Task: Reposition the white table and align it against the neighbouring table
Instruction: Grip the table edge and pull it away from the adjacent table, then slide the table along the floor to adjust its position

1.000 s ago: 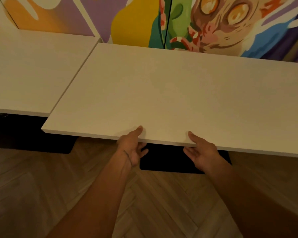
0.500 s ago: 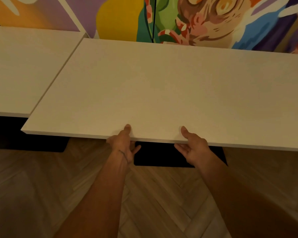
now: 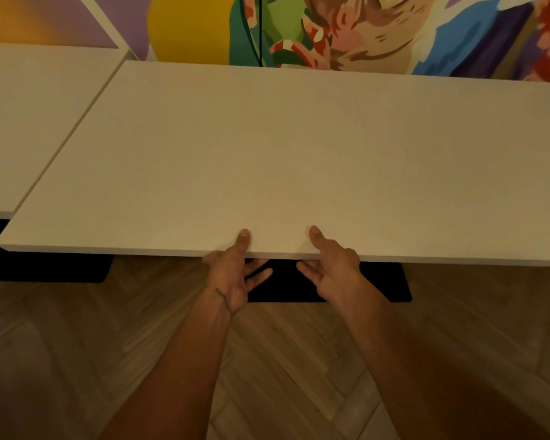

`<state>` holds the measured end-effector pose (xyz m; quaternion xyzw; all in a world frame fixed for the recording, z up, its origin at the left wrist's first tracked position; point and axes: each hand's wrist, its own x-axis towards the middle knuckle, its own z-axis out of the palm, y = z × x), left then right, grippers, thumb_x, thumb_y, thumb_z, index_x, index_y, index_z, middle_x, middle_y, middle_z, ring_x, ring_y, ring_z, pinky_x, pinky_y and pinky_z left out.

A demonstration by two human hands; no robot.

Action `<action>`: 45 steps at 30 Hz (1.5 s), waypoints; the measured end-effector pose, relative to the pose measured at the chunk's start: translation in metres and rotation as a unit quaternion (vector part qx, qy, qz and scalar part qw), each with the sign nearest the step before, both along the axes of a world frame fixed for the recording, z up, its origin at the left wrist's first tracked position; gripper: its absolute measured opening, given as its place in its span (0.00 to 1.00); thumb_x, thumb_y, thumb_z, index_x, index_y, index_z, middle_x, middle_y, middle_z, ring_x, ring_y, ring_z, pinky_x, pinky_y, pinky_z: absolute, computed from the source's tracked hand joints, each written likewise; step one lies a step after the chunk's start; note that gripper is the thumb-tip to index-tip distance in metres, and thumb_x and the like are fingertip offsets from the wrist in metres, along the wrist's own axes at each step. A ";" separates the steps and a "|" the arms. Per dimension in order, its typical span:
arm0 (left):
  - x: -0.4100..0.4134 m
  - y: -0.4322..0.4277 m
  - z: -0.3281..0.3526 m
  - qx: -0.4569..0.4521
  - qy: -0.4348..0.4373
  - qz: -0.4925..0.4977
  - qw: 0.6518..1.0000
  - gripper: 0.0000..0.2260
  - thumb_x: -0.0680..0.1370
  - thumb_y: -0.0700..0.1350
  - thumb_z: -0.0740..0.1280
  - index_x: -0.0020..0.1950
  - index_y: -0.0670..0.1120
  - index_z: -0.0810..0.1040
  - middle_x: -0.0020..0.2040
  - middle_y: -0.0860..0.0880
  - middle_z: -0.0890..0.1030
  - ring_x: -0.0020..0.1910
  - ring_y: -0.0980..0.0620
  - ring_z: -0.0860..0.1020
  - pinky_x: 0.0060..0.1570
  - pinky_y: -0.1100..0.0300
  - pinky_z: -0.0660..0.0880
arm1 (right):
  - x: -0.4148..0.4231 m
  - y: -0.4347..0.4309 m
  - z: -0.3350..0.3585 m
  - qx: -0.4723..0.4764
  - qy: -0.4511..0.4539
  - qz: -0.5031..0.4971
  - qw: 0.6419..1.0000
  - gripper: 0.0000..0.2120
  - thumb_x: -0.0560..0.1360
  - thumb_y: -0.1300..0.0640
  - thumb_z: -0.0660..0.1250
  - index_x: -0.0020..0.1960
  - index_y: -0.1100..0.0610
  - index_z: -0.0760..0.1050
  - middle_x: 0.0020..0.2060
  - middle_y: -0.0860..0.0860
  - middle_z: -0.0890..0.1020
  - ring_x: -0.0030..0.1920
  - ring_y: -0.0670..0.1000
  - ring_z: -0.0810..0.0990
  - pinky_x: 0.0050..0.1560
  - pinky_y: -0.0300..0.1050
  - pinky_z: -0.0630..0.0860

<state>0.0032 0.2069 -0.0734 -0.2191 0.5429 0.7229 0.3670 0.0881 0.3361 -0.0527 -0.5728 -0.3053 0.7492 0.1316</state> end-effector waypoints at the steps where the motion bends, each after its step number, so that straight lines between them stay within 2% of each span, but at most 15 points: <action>1: 0.000 0.000 -0.001 -0.001 0.001 0.002 1.000 0.25 0.80 0.50 0.72 0.73 0.44 0.70 0.56 0.45 0.82 0.49 0.46 0.84 0.37 0.50 0.85 | 0.000 0.000 -0.001 -0.001 0.002 -0.001 1.000 0.26 0.70 0.52 0.80 0.61 0.63 0.75 0.54 0.58 0.83 0.49 0.57 0.85 0.40 0.49 0.85; 6: -0.003 0.004 0.006 -0.010 0.009 0.000 1.000 0.24 0.80 0.49 0.72 0.72 0.42 0.69 0.55 0.45 0.81 0.46 0.46 0.84 0.34 0.51 0.85 | -0.005 0.000 0.005 -0.007 -0.002 -0.005 1.000 0.27 0.70 0.53 0.80 0.62 0.63 0.74 0.53 0.58 0.83 0.48 0.57 0.85 0.38 0.49 0.85; 9: -0.010 0.005 0.010 -0.019 0.017 0.004 1.000 0.27 0.80 0.49 0.73 0.74 0.41 0.68 0.61 0.42 0.82 0.44 0.45 0.85 0.28 0.53 0.83 | -0.007 0.000 0.010 -0.003 0.009 0.001 1.000 0.28 0.71 0.53 0.79 0.64 0.63 0.73 0.54 0.58 0.82 0.48 0.57 0.85 0.39 0.50 0.85; 13: -0.010 0.004 0.003 -0.024 0.029 0.008 0.999 0.29 0.79 0.50 0.73 0.74 0.41 0.67 0.62 0.41 0.82 0.42 0.46 0.87 0.30 0.54 0.82 | -0.002 -0.001 0.007 0.008 0.020 0.028 0.999 0.28 0.71 0.52 0.79 0.65 0.64 0.73 0.53 0.59 0.83 0.49 0.57 0.86 0.38 0.50 0.85; 24: -0.006 0.000 0.012 -0.011 0.016 -0.003 1.000 0.25 0.80 0.51 0.73 0.72 0.44 0.69 0.61 0.43 0.82 0.49 0.45 0.85 0.30 0.54 0.83 | -0.004 0.002 -0.005 0.014 0.015 0.040 0.999 0.26 0.71 0.52 0.78 0.62 0.64 0.75 0.54 0.58 0.83 0.48 0.56 0.86 0.42 0.50 0.85; 28: -0.006 0.001 0.016 -0.021 0.005 0.000 1.000 0.24 0.79 0.50 0.73 0.69 0.46 0.65 0.61 0.43 0.82 0.50 0.45 0.85 0.34 0.50 0.85 | -0.004 0.002 0.000 0.008 0.011 0.033 0.999 0.25 0.72 0.52 0.78 0.61 0.64 0.74 0.53 0.58 0.83 0.48 0.56 0.86 0.42 0.50 0.85; 33: -0.006 0.002 0.017 -0.025 0.006 0.015 1.000 0.28 0.79 0.50 0.74 0.70 0.47 0.61 0.62 0.42 0.81 0.50 0.44 0.86 0.31 0.52 0.84 | -0.005 0.002 -0.001 0.005 0.012 0.030 0.999 0.28 0.71 0.52 0.79 0.63 0.64 0.74 0.54 0.58 0.83 0.48 0.57 0.86 0.39 0.50 0.85; 37: -0.007 0.002 0.016 -0.026 0.002 0.014 1.000 0.25 0.79 0.49 0.74 0.67 0.48 0.61 0.62 0.43 0.81 0.49 0.44 0.85 0.31 0.51 0.84 | -0.005 0.003 -0.002 0.002 0.009 0.035 0.999 0.26 0.71 0.51 0.79 0.62 0.63 0.75 0.52 0.58 0.84 0.48 0.56 0.86 0.39 0.50 0.85; 42: -0.008 0.002 0.017 -0.024 -0.001 -0.003 1.000 0.23 0.80 0.49 0.73 0.68 0.47 0.64 0.63 0.43 0.81 0.50 0.45 0.85 0.33 0.50 0.85 | -0.005 0.003 0.002 -0.010 0.004 0.039 0.999 0.25 0.71 0.50 0.79 0.60 0.63 0.76 0.52 0.57 0.85 0.47 0.55 0.87 0.38 0.49 0.85; 45: -0.007 0.002 0.020 -0.027 -0.003 -0.022 0.999 0.20 0.81 0.51 0.70 0.69 0.46 0.69 0.64 0.43 0.82 0.54 0.45 0.84 0.42 0.48 0.84 | -0.004 0.004 0.009 -0.019 -0.004 0.053 0.998 0.25 0.72 0.50 0.78 0.62 0.62 0.75 0.52 0.57 0.84 0.48 0.54 0.86 0.38 0.49 0.85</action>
